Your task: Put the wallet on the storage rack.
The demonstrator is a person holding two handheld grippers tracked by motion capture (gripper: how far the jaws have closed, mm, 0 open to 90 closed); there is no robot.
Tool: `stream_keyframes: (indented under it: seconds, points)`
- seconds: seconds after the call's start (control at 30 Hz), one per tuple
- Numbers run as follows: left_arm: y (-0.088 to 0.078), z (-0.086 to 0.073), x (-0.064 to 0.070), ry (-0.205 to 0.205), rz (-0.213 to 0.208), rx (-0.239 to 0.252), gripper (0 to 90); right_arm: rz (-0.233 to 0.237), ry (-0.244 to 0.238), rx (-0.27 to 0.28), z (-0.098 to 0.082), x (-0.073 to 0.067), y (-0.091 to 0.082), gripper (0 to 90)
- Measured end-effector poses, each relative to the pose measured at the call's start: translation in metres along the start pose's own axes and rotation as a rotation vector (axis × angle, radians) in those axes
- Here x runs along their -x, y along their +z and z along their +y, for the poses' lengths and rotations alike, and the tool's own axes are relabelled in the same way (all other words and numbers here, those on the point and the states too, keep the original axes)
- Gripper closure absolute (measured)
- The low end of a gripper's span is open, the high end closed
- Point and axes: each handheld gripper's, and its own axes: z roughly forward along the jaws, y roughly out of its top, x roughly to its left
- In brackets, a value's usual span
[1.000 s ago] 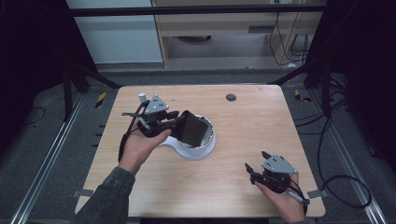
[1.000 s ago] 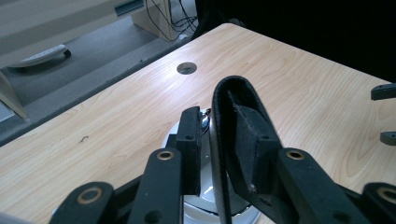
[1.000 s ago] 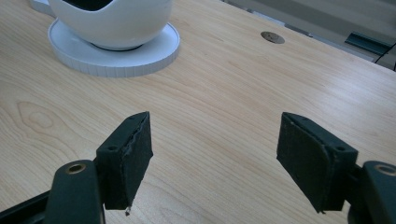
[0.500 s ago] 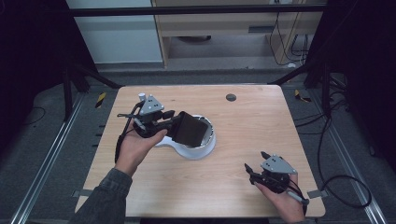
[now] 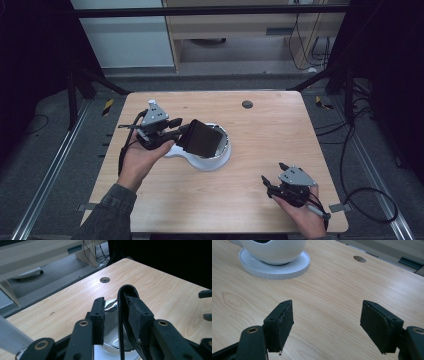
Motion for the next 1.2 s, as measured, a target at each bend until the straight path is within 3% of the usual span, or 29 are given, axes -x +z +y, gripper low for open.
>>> stream_keyframes:
  seconds: [0.17, 0.27, 0.37, 0.53, 0.7, 0.9, 1.07, 1.2]
  points:
    - [-0.013, -0.006, -0.002, -0.008, 0.012, 0.011, 45.7, -0.001, -0.003, -0.001, 0.0, -0.001, 0.0, 26.3]
    - [-0.022, -0.01, -0.002, -0.021, -0.009, 0.018, 30.3, 0.002, -0.004, -0.006, 0.0, -0.001, 0.001, 25.9]
    - [-0.035, -0.017, 0.002, -0.004, 0.008, 0.032, 20.1, 0.004, -0.006, -0.009, 0.0, -0.002, 0.001, 25.2]
    - [-0.053, -0.035, 0.008, 0.002, 0.008, 0.049, 14.9, 0.005, -0.008, -0.014, 0.0, -0.003, 0.003, 24.2]
    - [-0.061, -0.061, 0.015, 0.01, 0.007, 0.015, 13.1, 0.006, -0.01, -0.02, 0.0, -0.004, 0.005, 22.8]
    - [-0.052, -0.09, 0.021, 0.026, 0.007, -0.049, 9.7, 0.008, -0.005, -0.044, -0.003, -0.004, 0.008, 16.3]
    - [-0.031, -0.125, 0.015, -0.017, 0.022, -0.138, 6.2, 0.013, 0.028, -0.066, -0.005, -0.002, 0.013, 10.4]
    - [-0.021, -0.146, 0.007, -0.041, 0.048, -0.178, 6.0, 0.028, 0.065, -0.091, -0.009, 0.002, 0.019, 7.3]
